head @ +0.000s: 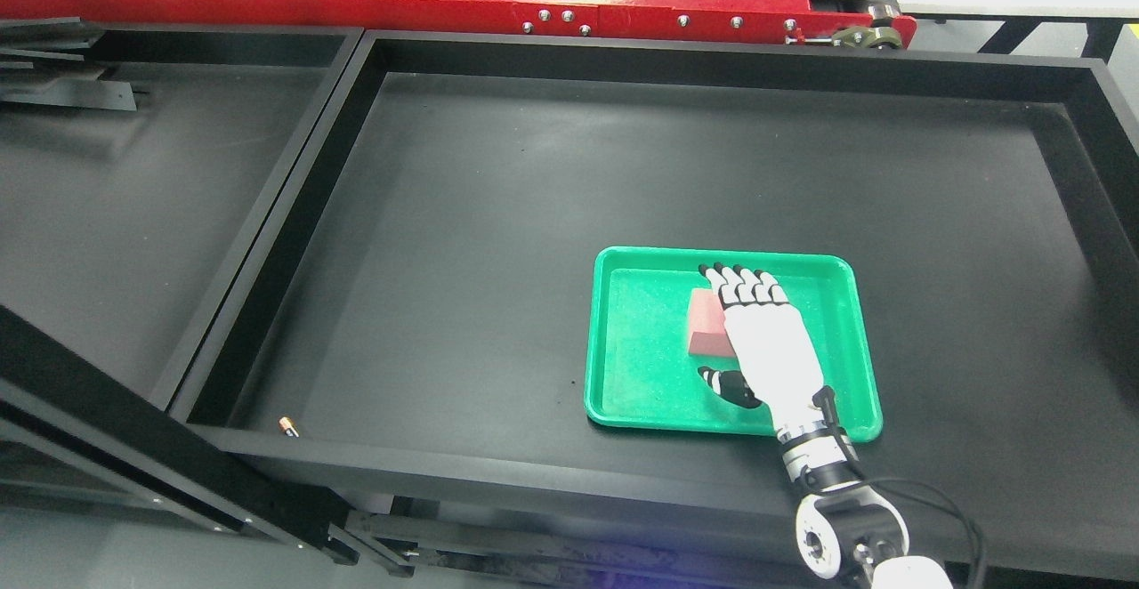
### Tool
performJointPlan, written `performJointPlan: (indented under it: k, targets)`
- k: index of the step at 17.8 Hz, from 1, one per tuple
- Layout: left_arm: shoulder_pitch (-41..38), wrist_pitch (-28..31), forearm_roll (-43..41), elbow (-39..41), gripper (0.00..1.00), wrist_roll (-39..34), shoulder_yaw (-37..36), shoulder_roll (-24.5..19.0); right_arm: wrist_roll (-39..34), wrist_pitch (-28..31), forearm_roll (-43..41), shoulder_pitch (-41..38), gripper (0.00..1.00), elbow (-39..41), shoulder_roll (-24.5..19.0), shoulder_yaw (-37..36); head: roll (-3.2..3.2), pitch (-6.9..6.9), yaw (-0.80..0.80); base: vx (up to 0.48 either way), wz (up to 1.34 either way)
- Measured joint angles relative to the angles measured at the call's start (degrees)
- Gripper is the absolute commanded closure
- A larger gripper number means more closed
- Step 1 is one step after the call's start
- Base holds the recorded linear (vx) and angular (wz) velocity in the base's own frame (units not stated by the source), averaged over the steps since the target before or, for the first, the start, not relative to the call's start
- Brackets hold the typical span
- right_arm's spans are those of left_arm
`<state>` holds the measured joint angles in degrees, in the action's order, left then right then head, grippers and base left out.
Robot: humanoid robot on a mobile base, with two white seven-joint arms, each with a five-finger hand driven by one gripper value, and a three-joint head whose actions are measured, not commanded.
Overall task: Pick pink block from left shelf to tray
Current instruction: 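Reach the right hand down onto the pink block in the green tray, then close the right hand fingers around the pink block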
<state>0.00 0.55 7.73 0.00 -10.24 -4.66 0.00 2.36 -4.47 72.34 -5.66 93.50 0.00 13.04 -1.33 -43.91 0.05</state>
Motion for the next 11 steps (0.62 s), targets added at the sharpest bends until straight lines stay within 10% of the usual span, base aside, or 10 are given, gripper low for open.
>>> performJointPlan:
  k: [11]
  targets:
    - [0.0,0.0,0.0,0.0,0.0,0.0,0.0,0.0,-7.5,-0.1,-0.1,1.1,0.01,-1.1,0.0,0.0,0.0,0.0,0.0,0.077,-0.03]
